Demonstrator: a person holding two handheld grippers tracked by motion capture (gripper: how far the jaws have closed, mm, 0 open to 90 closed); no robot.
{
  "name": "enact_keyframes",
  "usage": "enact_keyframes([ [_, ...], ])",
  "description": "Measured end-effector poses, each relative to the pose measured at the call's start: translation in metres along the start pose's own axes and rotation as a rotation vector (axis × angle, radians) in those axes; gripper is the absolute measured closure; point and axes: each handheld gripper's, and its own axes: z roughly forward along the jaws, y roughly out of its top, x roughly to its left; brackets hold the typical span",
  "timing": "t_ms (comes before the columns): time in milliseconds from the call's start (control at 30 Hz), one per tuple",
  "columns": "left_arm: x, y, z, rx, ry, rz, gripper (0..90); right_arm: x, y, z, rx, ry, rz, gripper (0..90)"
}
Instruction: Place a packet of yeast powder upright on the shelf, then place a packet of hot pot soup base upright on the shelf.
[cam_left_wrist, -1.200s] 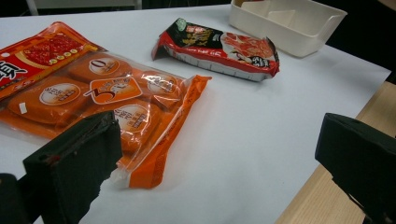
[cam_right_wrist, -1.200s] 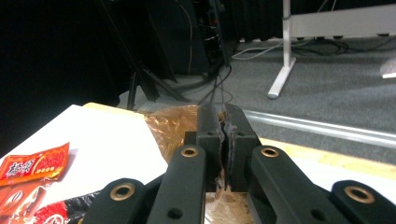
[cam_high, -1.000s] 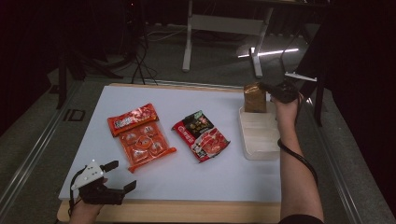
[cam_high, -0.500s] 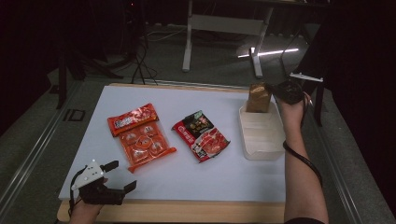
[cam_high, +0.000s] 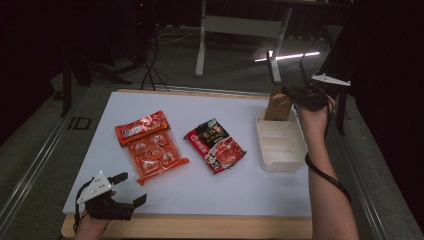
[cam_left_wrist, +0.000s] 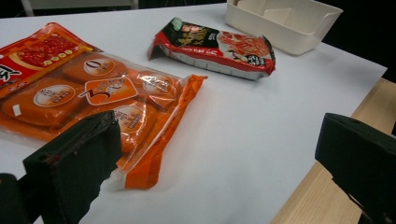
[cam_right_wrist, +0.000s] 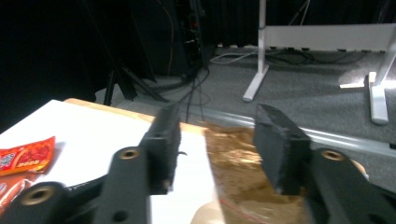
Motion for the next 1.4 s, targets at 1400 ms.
enact_keyframes([
  [1400,-0.005,0.001,0.002,0.0,-0.016,0.01,0.1,0.148,-0.069,0.016,0.169,0.272,-0.216,27.9],
])
